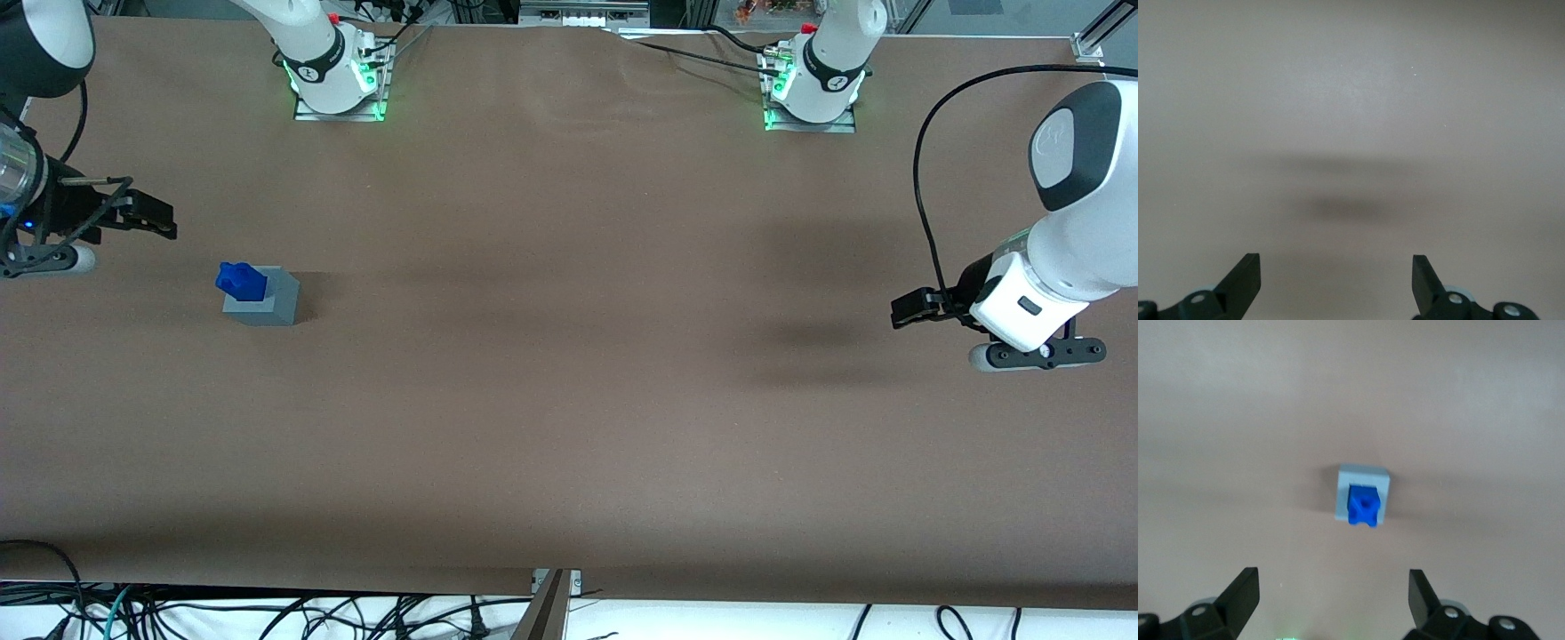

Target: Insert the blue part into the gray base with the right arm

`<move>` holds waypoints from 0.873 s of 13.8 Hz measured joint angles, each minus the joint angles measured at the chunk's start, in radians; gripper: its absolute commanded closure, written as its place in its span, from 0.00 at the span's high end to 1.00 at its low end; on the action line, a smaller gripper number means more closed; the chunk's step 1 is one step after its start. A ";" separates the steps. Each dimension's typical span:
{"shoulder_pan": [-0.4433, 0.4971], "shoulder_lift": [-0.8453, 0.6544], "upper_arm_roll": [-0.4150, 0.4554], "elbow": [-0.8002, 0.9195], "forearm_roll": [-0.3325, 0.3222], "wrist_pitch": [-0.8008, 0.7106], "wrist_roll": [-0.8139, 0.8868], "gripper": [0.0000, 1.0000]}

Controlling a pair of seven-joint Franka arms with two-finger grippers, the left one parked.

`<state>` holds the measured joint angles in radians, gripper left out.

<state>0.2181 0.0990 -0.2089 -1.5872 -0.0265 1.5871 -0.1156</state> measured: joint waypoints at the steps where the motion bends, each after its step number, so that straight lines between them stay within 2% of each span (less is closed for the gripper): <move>1: -0.062 -0.006 0.079 0.006 -0.001 0.010 0.006 0.99; 3: -0.164 -0.044 0.177 -0.018 0.000 0.022 0.048 0.99; 5: -0.211 -0.103 0.194 -0.096 0.000 0.066 0.064 0.99; 8: -0.224 -0.149 0.196 -0.161 0.000 0.091 0.066 0.99; 12: -0.221 -0.150 0.201 -0.165 0.000 0.093 0.076 0.99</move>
